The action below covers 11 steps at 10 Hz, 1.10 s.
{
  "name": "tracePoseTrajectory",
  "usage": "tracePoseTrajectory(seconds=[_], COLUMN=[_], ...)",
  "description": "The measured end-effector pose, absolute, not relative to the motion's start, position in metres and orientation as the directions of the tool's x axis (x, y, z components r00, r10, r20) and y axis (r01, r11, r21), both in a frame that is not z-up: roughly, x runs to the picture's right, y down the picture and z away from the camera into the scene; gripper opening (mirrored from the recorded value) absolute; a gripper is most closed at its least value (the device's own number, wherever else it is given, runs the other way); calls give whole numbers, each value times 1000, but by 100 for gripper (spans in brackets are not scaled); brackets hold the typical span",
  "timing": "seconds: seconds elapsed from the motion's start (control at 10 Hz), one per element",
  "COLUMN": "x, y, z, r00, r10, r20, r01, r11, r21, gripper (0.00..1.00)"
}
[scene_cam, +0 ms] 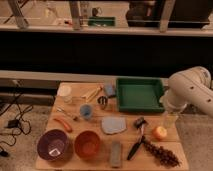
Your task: Place banana in tray
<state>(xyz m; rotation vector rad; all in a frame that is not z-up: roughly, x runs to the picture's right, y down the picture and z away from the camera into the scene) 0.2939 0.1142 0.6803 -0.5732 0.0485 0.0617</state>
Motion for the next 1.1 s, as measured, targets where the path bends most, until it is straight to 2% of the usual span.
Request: tracePoseTrajectory(seconds=[1.1], x=[267], y=[113], z=[674], r00=[1000], r10=[8], r20=[-13], r01=[-14], r11=[840], r21=[-543], gripper=[80])
